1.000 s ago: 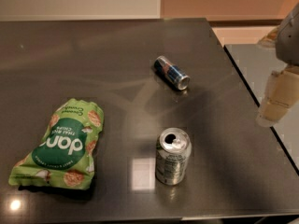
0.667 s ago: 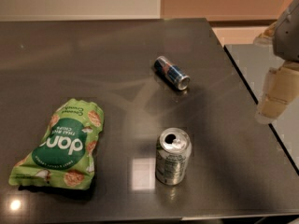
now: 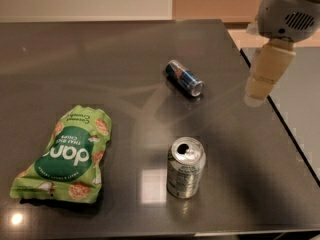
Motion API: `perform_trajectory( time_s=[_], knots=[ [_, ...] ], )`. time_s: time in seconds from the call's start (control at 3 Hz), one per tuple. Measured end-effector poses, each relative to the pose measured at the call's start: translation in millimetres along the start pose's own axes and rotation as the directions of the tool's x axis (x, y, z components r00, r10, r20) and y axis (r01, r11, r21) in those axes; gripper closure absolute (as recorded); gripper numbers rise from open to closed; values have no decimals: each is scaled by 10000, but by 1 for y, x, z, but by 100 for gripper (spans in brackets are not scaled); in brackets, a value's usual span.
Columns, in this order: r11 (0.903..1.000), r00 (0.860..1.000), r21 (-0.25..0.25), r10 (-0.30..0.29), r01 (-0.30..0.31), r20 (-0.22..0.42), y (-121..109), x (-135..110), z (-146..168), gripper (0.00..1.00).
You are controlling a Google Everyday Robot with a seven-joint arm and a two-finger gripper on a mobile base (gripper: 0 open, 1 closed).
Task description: Place redbull can upright
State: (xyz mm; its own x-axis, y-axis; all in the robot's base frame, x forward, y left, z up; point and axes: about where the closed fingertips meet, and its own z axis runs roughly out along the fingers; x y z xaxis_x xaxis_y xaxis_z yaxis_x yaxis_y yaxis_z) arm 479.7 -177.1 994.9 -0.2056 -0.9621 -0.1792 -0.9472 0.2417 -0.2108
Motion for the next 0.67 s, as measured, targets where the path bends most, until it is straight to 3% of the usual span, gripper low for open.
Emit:
perform_trajectory(
  time_s=[0.33, 0.67],
  knots=[
    [9995, 9996, -127, 276, -277, -82, -23, -31, 12, 0],
    [9946, 9952, -360, 974, -977, -105, -47, -55, 32, 0]
  ],
)
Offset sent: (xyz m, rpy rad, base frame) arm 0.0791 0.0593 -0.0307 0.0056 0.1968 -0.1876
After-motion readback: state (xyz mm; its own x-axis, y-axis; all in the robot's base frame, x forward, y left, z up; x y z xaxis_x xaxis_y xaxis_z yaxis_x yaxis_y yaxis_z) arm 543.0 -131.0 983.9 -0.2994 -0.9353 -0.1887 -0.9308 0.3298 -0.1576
